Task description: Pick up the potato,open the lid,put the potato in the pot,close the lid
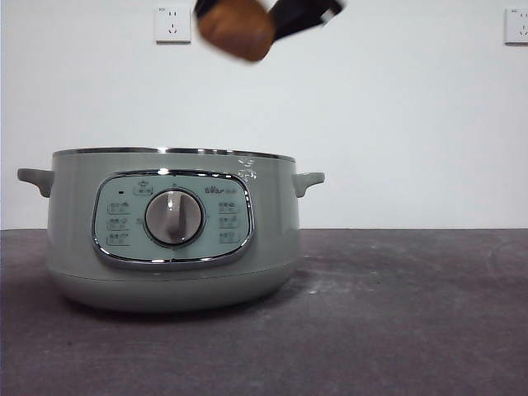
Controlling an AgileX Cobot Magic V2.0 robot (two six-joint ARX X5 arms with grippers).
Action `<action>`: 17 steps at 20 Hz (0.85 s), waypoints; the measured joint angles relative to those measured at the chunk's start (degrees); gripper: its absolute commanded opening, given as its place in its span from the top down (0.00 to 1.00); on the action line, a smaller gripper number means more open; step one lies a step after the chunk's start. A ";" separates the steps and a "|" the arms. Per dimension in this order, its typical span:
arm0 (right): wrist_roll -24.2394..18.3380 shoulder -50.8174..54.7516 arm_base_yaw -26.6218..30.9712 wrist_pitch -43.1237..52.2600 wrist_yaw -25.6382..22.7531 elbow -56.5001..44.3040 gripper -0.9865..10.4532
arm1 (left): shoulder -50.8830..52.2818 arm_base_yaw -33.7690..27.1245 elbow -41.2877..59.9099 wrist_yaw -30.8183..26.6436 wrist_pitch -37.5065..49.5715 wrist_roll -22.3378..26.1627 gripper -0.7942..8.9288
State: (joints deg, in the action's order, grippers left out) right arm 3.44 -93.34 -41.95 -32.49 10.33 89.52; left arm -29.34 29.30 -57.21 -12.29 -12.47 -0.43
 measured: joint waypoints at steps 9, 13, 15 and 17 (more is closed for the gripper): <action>-8.55 -25.35 -2.47 -2.23 -3.54 13.86 0.92 | 1.33 0.00 0.20 0.02 -5.44 0.00 0.93; -9.09 -28.15 -2.58 -2.95 -4.55 13.86 0.92 | 1.36 0.00 0.24 0.00 -6.40 0.00 0.93; -9.11 -28.30 -2.60 -3.48 -4.55 13.88 0.92 | 1.36 0.00 0.24 0.02 -6.43 0.00 0.93; -9.92 -28.70 -2.60 -5.35 -4.55 13.97 0.92 | 1.27 0.00 0.24 0.02 -6.40 0.00 0.93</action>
State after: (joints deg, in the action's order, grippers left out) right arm -6.48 -122.04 -44.56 -37.85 5.78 103.48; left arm -28.08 29.30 -56.97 -12.27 -18.87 -0.43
